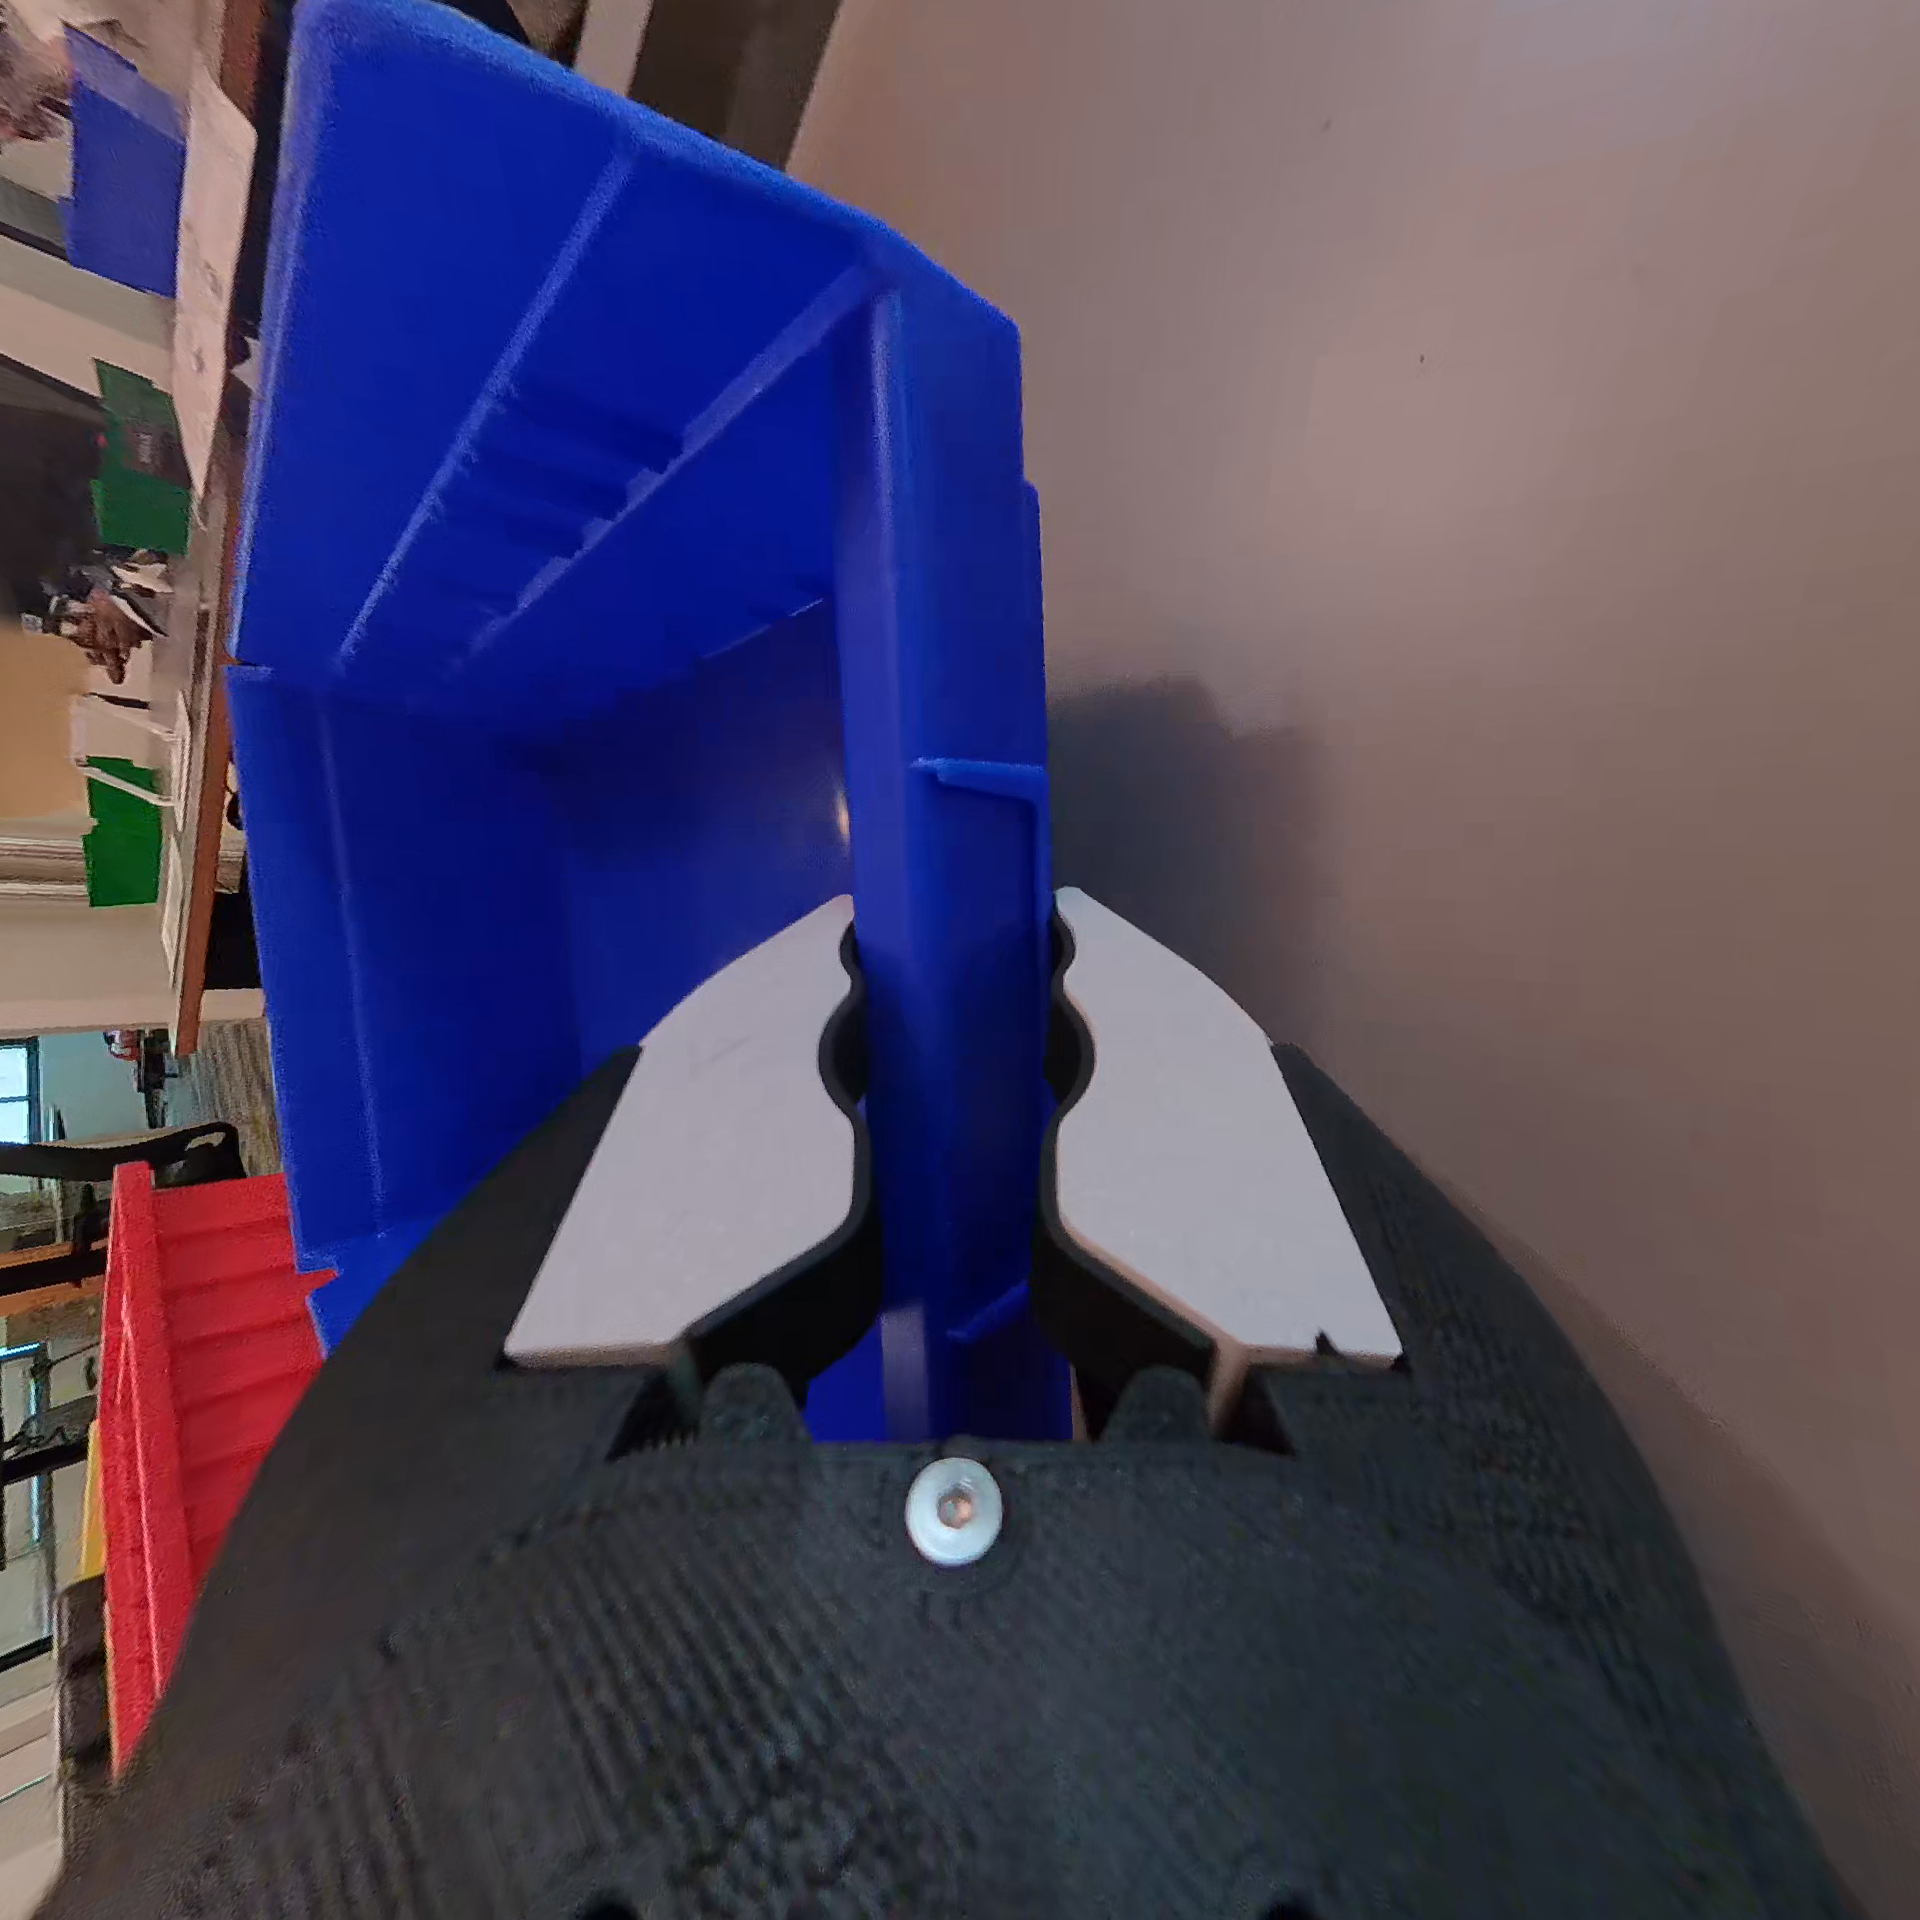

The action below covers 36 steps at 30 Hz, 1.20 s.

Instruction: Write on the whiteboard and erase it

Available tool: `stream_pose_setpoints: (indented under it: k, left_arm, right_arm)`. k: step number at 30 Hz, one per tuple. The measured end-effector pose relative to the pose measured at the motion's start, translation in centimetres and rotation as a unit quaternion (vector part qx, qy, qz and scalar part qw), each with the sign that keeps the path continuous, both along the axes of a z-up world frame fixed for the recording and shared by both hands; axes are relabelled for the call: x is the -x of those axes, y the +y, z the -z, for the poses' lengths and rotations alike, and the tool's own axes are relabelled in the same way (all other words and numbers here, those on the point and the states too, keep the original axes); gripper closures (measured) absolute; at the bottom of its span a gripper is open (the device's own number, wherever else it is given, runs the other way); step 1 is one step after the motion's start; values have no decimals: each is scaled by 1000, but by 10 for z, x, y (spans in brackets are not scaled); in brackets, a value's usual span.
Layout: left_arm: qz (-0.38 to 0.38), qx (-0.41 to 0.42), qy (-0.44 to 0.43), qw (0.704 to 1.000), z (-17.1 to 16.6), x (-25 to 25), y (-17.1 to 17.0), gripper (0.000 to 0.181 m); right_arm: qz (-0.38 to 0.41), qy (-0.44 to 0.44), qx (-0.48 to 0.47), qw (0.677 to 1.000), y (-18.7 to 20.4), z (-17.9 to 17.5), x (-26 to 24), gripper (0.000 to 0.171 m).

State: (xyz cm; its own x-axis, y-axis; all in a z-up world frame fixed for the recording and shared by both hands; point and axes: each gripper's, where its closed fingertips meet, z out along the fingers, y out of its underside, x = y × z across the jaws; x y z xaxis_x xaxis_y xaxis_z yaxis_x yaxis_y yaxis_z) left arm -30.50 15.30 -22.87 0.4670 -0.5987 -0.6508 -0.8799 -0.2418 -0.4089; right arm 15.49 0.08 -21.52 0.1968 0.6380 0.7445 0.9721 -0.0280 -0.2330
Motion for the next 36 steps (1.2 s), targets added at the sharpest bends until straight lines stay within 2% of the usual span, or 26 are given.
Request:
stream_pose_setpoints:
  k: [6, 13, 20, 25, 28, 30, 36]
  left_arm:
    - [-7, -40, -45, 998, -22, 8, -21, 151]
    - [-20, -87, -37, 995, -44, 26, -43, 151]
    - [-41, -120, -38, 991, -78, 50, -54, 151]
    - [-70, -137, -19, 988, -97, 66, -55, 151]
    - [-82, -145, -9, 986, -105, 73, -53, 151]
    - [-81, -146, -7, 986, -107, 73, -54, 151]
    - [-61, -142, -7, 988, -111, 57, -58, 150]
  right_arm:
    - [-130, 0, 36, 991, -21, 17, 87, 141]
    - [-263, -20, 46, 964, -27, 30, 187, 141]
    - [-331, -14, 19, 943, -2, 39, 272, 141]
    - [-382, -15, -45, 923, 28, 34, 330, 136]
    - [-390, 23, -63, 918, 44, 22, 356, 128]
    - [-397, 81, -40, 913, 39, 14, 365, 126]
    - [-393, 214, 69, 892, 11, -4, 346, 124]
